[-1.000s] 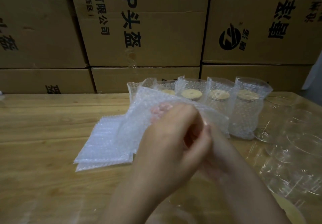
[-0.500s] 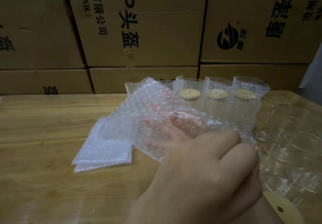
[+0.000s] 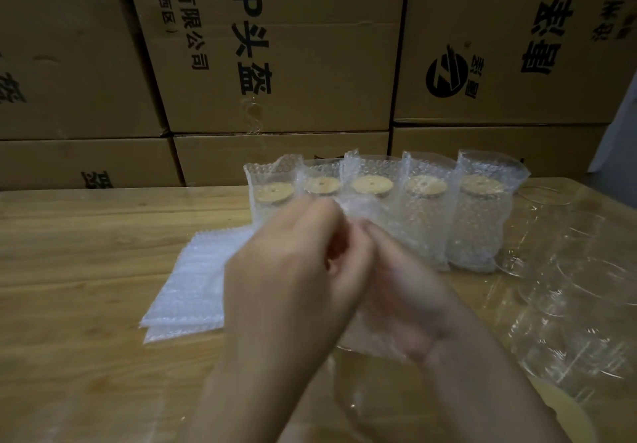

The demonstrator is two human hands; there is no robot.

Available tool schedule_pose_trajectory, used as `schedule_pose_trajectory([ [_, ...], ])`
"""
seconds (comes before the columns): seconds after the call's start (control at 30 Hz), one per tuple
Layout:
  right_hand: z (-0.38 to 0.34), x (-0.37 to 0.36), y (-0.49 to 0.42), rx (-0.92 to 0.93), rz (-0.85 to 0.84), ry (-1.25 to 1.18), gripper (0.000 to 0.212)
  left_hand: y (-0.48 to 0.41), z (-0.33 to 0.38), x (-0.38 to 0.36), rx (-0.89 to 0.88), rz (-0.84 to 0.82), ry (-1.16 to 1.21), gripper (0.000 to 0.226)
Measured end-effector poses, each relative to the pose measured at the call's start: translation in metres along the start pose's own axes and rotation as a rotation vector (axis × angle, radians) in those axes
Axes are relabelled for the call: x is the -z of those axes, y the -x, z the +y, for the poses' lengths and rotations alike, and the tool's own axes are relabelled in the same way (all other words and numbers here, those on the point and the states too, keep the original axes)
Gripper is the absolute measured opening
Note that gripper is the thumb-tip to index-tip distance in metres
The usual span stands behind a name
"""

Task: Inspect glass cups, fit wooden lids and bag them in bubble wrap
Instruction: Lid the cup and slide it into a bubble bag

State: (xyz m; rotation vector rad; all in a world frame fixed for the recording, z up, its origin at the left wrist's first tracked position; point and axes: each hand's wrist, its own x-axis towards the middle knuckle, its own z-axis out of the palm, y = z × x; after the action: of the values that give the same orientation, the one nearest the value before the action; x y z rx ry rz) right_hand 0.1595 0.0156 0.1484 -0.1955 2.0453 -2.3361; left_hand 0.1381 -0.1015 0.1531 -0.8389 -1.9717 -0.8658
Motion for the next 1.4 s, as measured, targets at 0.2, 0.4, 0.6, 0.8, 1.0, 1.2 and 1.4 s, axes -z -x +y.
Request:
schedule_pose_trajectory([
  [0.2,-0.009,0.008,0.012,0.048,-0.054,0.191,0.048,-0.008,-0.031,0.017,0.353,-0.08,0.069,0.013],
  [0.4,-0.016,0.03,0.011,0.358,0.244,0.183,0.014,-0.011,-0.051,0.019,0.485,-0.113,-0.022,0.011],
  [0.6,0.012,0.053,-0.005,0.03,0.258,1.12,0.027,-0.01,-0.057,0.011,0.522,-0.098,-0.024,0.012],
  [0.8,0.022,0.051,-0.014,0.024,0.221,1.14,0.035,-0.01,-0.057,0.007,0.549,-0.107,0.029,0.015],
  [1.0,0.034,0.053,-0.019,-0.019,0.177,1.165,0.057,-0.01,-0.056,0.006,0.542,-0.09,0.016,0.015],
  [1.2,0.043,0.064,-0.026,0.053,0.325,0.982,0.055,-0.009,-0.056,0.006,0.516,-0.095,-0.024,0.013],
  [1.4,0.022,0.065,-0.021,0.308,0.792,0.764,0.058,-0.008,-0.057,0.001,0.521,-0.103,-0.05,0.011],
])
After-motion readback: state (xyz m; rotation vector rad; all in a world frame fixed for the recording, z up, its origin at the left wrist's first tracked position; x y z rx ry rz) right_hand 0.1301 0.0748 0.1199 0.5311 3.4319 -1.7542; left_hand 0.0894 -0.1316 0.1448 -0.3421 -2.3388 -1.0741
